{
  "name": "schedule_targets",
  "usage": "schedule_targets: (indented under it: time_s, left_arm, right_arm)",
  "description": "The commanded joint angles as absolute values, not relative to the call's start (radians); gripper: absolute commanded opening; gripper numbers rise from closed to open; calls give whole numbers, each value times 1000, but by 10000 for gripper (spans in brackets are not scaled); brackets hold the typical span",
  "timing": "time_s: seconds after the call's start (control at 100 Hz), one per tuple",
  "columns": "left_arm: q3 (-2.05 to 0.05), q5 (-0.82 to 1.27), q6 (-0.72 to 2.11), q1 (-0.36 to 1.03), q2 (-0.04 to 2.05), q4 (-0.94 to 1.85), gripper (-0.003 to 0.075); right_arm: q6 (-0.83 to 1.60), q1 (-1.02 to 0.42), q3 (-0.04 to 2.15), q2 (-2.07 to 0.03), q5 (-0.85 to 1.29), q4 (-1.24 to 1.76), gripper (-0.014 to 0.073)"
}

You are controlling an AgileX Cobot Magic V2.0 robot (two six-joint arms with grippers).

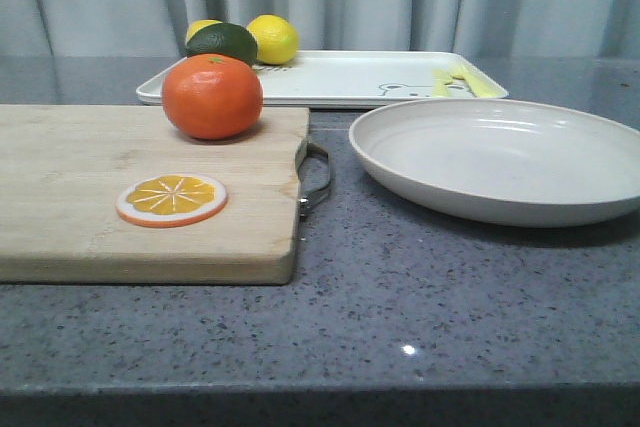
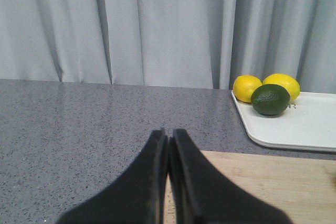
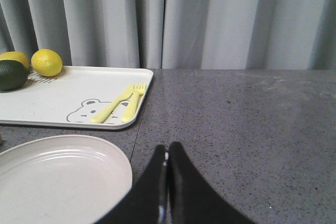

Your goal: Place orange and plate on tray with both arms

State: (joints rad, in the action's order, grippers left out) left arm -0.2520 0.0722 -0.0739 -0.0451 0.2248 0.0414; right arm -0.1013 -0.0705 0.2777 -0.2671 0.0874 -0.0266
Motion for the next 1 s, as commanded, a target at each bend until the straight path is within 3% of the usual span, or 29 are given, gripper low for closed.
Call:
schedule_targets:
  time_s: [0.0, 0.29, 0.64, 0.71, 0.9, 0.99]
  left_arm:
    - [-289, -26, -81, -44, 242, 44, -20]
    - [-289, -53, -81, -44, 242, 44, -20]
    - [-300, -55, -81, -44, 272, 42, -4]
    - [-311, -53, -81, -44, 298, 42, 65]
    - [-369, -45, -81, -42, 383, 42, 405]
    - [-406, -34, -81, -42, 430, 42, 524]
  right_arm:
    - [-96, -72, 314, -284, -10, -37, -57]
    - [-95, -72, 389, -351, 85, -30, -57]
    - [-95, -72, 400, -404, 6, -31, -57]
    - [-95, -72, 400, -404, -6, -31, -57]
    - [-95, -72, 400, -404, -6, -31, -57]
    - [-95, -72, 400, -404, -6, -31, -57]
